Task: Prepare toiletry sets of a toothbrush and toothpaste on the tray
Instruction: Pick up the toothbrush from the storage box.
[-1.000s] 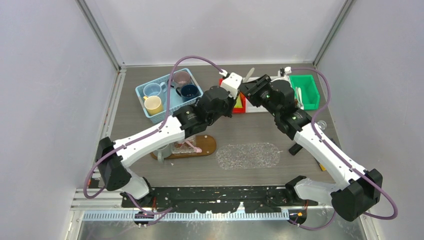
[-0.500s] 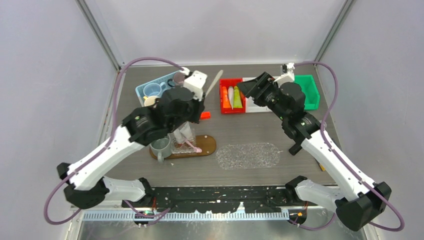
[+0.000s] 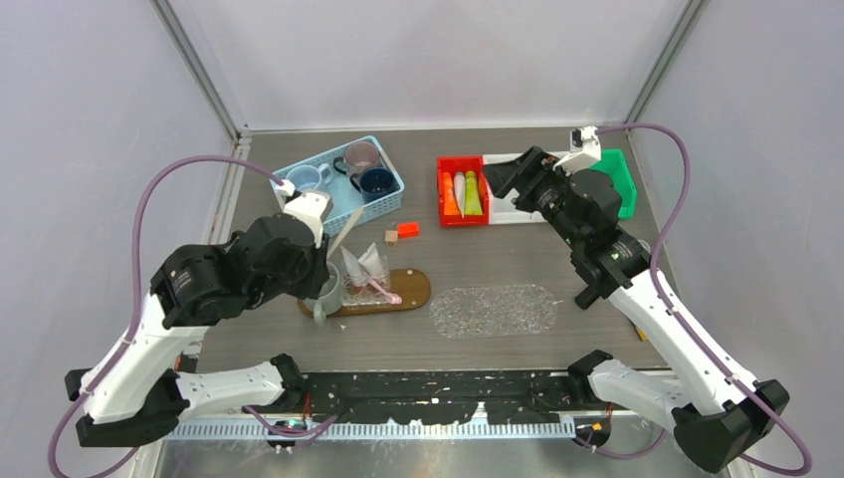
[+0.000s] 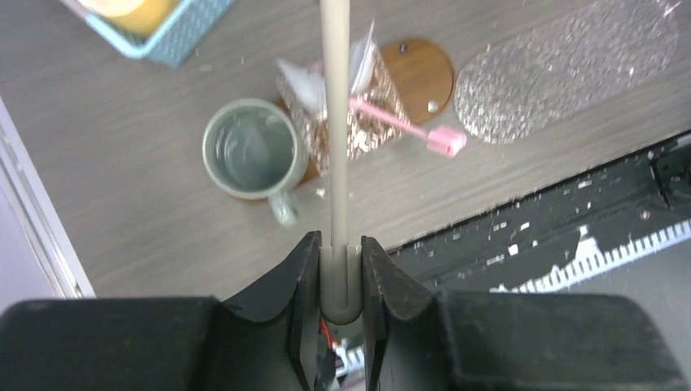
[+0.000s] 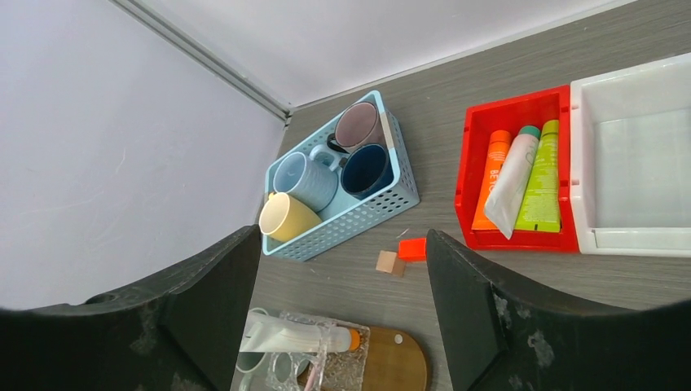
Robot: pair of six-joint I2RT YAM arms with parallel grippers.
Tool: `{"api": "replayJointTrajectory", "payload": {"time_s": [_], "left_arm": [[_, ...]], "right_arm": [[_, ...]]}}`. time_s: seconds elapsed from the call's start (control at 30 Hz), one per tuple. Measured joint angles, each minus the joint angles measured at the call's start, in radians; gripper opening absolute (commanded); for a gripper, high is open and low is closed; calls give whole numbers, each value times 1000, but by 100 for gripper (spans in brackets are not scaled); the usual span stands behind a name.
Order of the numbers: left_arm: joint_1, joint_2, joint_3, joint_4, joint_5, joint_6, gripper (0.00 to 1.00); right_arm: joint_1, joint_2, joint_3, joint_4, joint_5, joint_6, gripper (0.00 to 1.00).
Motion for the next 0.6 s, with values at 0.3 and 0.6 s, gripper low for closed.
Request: {"api": "replayJointTrajectory", "payload": {"time_s": [0.3, 0.6], "left_arm": [[0, -23, -10, -149, 93, -97, 0], [0, 2, 9, -168, 145, -157, 0]], "right_arm": [[0, 19, -7, -10, 3, -5, 81], [0, 26, -23, -9, 6, -6, 81]]}}
